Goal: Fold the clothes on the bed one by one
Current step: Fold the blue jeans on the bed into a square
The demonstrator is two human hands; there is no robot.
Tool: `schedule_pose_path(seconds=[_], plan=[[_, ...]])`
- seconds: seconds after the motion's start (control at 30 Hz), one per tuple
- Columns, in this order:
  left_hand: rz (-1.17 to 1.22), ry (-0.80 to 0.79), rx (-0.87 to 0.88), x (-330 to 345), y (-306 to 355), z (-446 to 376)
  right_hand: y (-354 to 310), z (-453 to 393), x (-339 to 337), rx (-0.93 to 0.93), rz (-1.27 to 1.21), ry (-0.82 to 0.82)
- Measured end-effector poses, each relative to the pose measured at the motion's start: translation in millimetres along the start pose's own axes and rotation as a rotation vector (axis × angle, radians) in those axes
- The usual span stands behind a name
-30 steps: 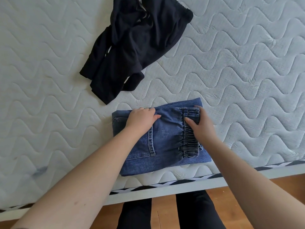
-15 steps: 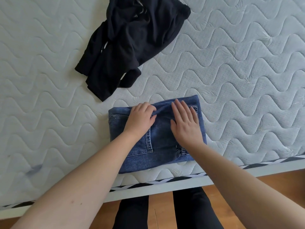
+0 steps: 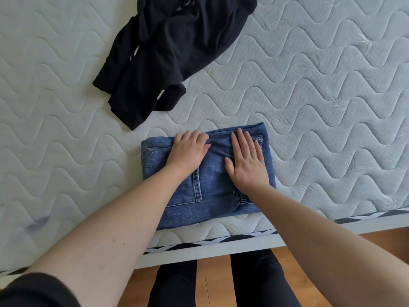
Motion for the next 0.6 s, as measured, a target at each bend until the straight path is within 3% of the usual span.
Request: schedule_pose_path(seconds=[0.17, 0.37, 0.6], plan=[[0.08, 0.258, -0.023, -39, 3, 55, -6, 31, -18, -0.007, -0.017, 0.102], [-0.013, -0.04, -0.024, 29, 23, 130, 1, 56, 7, -0.031, -0.005, 0.043], [-0.015, -0.158, -0.036, 54, 20, 122, 2, 49, 17, -0.033, -0.04, -0.026]])
Point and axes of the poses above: each hand's wrist, its own z-axis away from the middle knuckle, its own x-axis out of the palm, y = z × x, the point moved 10 cm from there along -z, towards the middle knuckle, and after that the axes turned 7 degrees about -z, right-handed, at the moved point
